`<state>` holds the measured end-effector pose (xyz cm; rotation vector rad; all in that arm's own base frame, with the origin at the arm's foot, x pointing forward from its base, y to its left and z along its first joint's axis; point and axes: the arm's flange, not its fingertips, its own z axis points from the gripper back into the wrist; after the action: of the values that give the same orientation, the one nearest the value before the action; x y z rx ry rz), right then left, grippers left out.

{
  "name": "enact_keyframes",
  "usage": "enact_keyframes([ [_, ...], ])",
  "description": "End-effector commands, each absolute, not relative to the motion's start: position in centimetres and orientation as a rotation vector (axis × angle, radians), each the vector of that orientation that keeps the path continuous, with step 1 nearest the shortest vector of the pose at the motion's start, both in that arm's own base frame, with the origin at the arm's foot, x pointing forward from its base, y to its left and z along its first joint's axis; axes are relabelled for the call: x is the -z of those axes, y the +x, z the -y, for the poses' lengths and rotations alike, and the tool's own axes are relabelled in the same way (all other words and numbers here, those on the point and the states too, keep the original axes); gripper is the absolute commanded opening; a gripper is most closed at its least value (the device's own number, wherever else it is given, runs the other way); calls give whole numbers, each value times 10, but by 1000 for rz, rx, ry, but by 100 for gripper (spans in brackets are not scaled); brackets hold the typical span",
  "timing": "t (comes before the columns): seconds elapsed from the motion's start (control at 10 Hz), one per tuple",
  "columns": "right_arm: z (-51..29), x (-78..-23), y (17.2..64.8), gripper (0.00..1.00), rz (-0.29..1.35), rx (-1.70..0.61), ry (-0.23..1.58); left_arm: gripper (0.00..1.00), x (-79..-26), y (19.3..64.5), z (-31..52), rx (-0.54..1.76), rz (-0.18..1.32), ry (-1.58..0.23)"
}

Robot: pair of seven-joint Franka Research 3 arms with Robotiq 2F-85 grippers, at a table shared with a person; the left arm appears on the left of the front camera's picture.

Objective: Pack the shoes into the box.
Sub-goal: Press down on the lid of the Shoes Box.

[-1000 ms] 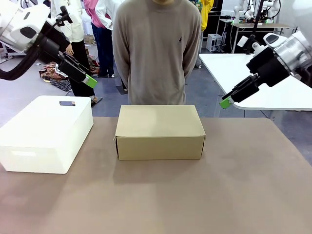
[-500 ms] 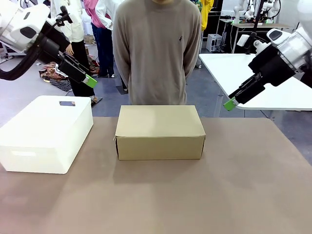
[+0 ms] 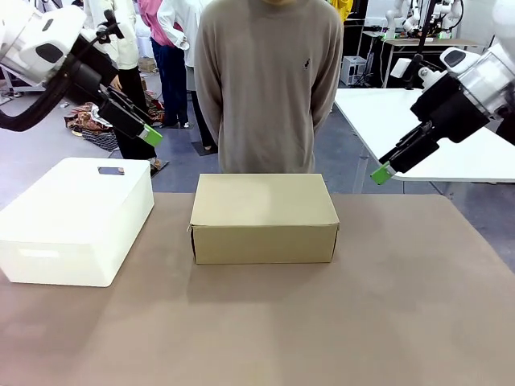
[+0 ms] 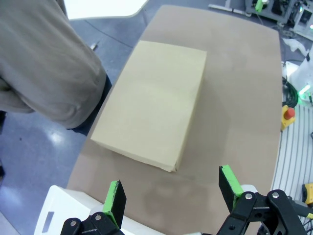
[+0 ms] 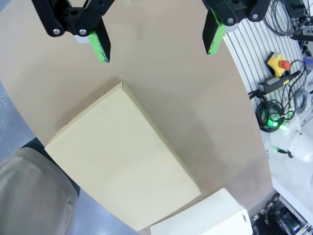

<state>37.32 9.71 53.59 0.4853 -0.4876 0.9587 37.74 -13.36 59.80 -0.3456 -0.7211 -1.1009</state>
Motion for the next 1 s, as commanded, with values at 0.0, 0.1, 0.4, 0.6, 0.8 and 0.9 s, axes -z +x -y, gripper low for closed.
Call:
enact_keyframes([
  [0.0, -97, -535, 373, 100, 485, -950, 480, 100, -609, 380, 138, 1135, 668, -339],
  [0.1, -97, -535, 373, 100, 485, -950, 480, 100, -612, 387, 144, 1160, 635, -318],
  [0.4, -97, -535, 373, 100, 485, -950, 480, 100, -621, 414, 167, 1230, 589, -325],
  [0.6, -97, -535, 373, 100, 485, -950, 480, 88, -621, 424, 184, 1324, 559, -308],
  [0.8, -97, -535, 373, 100, 485, -950, 480, 49, -622, 433, 198, 1421, 516, -287],
  [0.9, -97, -535, 373, 100, 485, -950, 480, 30, -621, 439, 202, 1457, 495, -265],
])
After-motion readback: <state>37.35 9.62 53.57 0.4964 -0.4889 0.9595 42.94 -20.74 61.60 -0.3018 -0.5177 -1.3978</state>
